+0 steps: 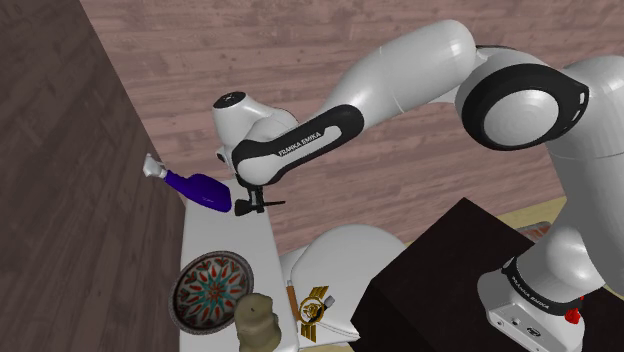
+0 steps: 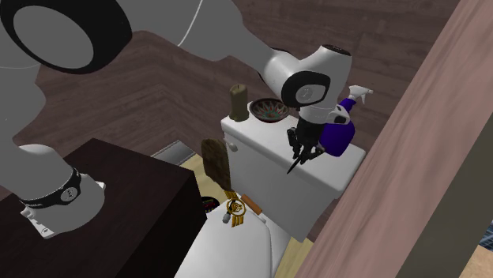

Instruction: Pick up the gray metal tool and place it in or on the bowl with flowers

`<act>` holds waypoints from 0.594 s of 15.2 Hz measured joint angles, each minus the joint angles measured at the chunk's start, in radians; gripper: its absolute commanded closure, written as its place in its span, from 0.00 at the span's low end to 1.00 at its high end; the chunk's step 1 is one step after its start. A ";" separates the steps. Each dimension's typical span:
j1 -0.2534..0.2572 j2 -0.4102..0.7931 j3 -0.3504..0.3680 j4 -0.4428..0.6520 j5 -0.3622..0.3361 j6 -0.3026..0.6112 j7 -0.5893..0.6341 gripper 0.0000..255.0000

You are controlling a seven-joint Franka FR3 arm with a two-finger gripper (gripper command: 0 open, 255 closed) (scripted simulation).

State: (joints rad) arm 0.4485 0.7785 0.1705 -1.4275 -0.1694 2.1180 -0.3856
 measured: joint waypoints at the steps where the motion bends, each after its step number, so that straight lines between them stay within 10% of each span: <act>1: 0.000 -0.001 0.000 -0.002 0.000 0.002 0.000 1.00; 9: 0.002 -0.005 0.004 -0.004 0.003 -0.012 -0.001 1.00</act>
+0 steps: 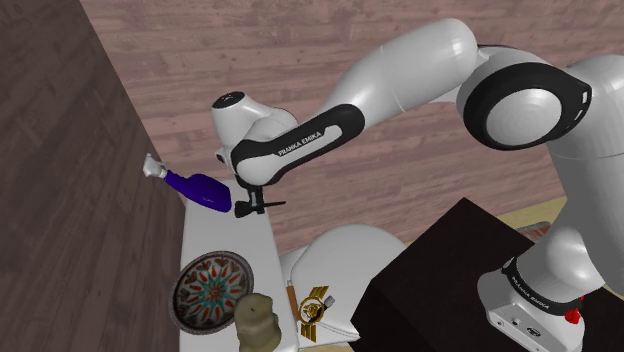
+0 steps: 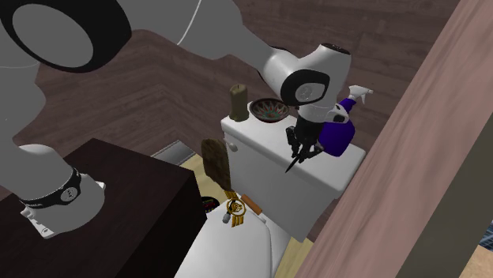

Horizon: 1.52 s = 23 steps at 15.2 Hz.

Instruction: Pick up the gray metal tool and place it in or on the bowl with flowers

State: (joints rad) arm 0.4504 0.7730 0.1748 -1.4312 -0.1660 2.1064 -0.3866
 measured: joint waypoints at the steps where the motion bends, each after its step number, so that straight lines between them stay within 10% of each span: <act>1: 0.001 -0.006 0.002 -0.001 0.001 -0.008 0.000 1.00; 23: -0.005 -0.136 0.019 0.079 0.027 -0.218 -0.017 1.00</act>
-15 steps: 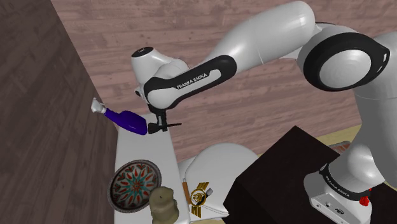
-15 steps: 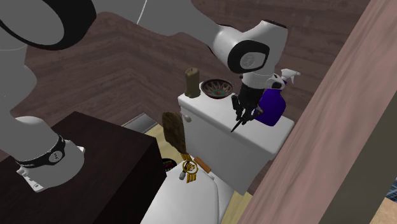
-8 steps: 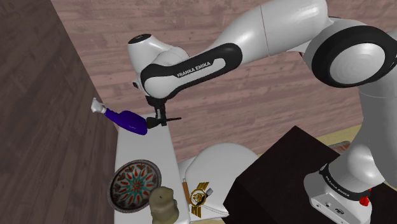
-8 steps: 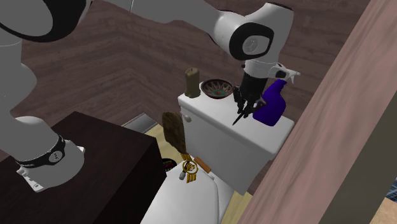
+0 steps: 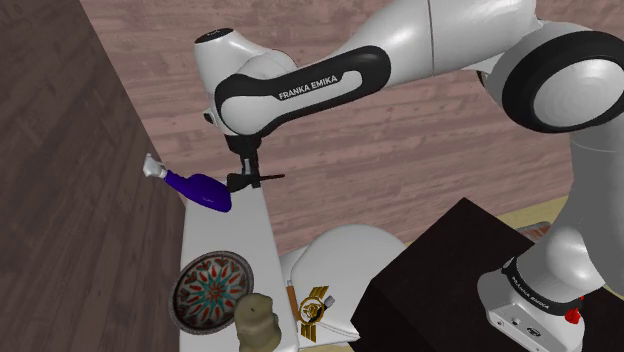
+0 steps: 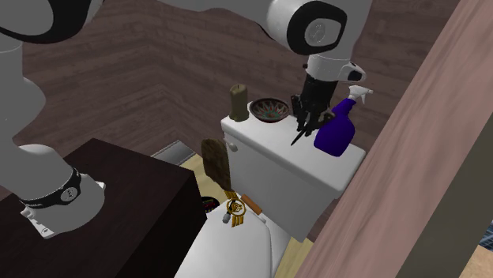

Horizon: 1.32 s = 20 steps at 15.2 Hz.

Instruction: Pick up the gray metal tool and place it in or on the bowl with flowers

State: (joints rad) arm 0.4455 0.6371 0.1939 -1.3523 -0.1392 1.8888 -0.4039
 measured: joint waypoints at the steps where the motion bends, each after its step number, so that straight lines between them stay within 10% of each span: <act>1: 0.007 -0.001 0.002 0.007 0.000 -0.008 0.008 1.00; 20: 0.304 0.102 0.067 0.182 -0.026 -0.090 0.340 1.00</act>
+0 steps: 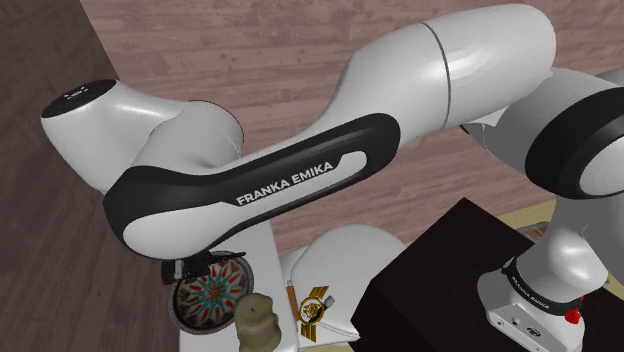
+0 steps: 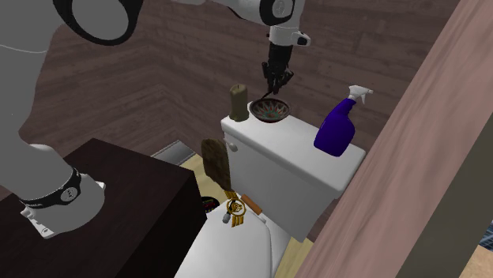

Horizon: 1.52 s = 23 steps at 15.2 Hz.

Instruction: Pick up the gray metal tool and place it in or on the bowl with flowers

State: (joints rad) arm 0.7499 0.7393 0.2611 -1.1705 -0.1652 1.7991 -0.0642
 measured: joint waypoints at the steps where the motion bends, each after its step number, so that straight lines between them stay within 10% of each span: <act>1: 0.010 0.015 0.000 0.019 -0.002 -0.003 0.007 1.00; 20: 0.017 0.081 -0.009 -0.052 -0.017 0.132 0.025 1.00; 21: 0.017 0.081 -0.009 -0.052 -0.017 0.132 0.025 0.00; 23: 0.017 0.081 -0.009 -0.052 -0.017 0.132 0.025 0.00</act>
State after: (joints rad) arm 0.7669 0.8204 0.2523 -1.2229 -0.1820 1.9310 -0.0391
